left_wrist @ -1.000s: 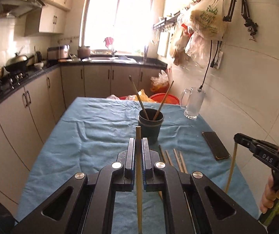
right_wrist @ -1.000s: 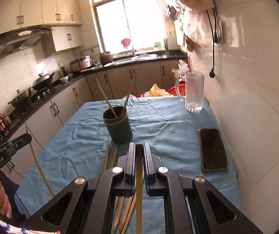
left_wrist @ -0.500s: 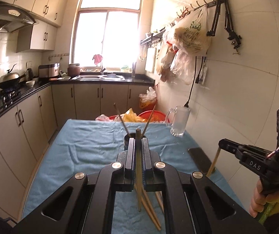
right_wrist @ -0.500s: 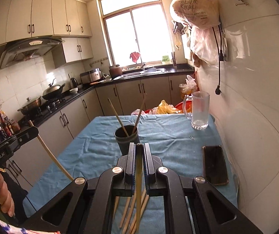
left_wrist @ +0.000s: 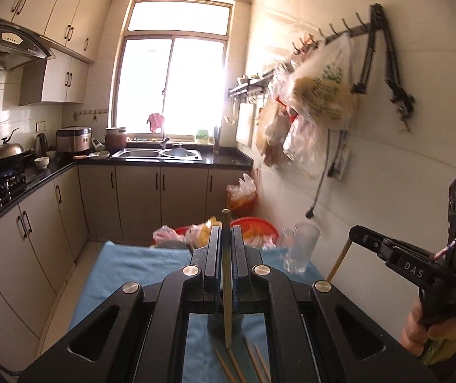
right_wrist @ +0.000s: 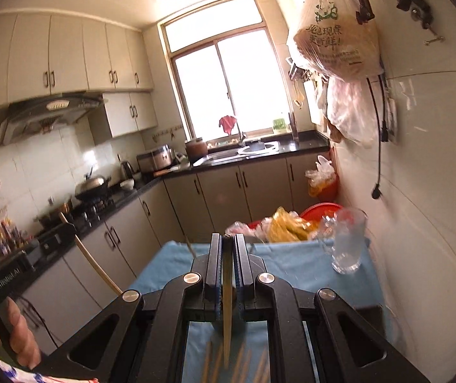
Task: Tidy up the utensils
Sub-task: 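Lift both chopsticks and carry them above the utensil holder, then open both tools to drop the chopsticks into the holder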
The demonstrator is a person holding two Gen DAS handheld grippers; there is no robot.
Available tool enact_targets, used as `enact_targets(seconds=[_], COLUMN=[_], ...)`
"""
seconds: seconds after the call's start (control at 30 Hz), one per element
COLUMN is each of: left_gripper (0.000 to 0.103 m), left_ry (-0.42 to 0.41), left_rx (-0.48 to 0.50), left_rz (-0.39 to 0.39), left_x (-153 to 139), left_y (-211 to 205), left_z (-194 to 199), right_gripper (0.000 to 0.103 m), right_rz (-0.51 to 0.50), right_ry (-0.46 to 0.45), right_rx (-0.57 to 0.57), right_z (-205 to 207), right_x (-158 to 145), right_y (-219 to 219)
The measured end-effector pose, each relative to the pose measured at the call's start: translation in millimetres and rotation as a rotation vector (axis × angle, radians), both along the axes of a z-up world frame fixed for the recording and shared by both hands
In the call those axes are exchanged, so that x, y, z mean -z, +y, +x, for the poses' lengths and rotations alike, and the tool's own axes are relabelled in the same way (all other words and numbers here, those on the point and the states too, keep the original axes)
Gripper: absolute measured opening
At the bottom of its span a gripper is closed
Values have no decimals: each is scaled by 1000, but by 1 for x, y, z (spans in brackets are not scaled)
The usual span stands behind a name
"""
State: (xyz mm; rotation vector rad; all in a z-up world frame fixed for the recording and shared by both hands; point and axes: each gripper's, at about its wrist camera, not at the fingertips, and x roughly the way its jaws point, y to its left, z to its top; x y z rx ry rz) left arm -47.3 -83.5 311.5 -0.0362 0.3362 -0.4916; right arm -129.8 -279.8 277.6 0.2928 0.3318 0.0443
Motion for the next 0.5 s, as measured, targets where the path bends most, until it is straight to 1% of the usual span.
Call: enact_targets(seconds=[0.1, 0.23, 0.33, 0.43, 0.5], left_gripper=[5, 5, 5, 5, 5], left_ry=[24, 65, 102, 154, 192], left_rx=[-4, -9, -15, -24, -22], left_rz=[-23, -34, -9, 21, 31], left_x=[-9, -7, 10, 36, 53], left_y=[-11, -26, -43, -57, -61], left_z=[35, 75, 104, 126, 136], right_gripper=[7, 7, 7, 7, 7], right_rz=[34, 28, 5, -17, -13], right_ry=[-22, -28, -1, 53, 110], right_rx=[11, 37, 52, 60, 56], right_z=[27, 58, 85, 111, 130], right_x=[-11, -13, -1, 18, 38], right_y=[-2, 1, 6, 8, 9])
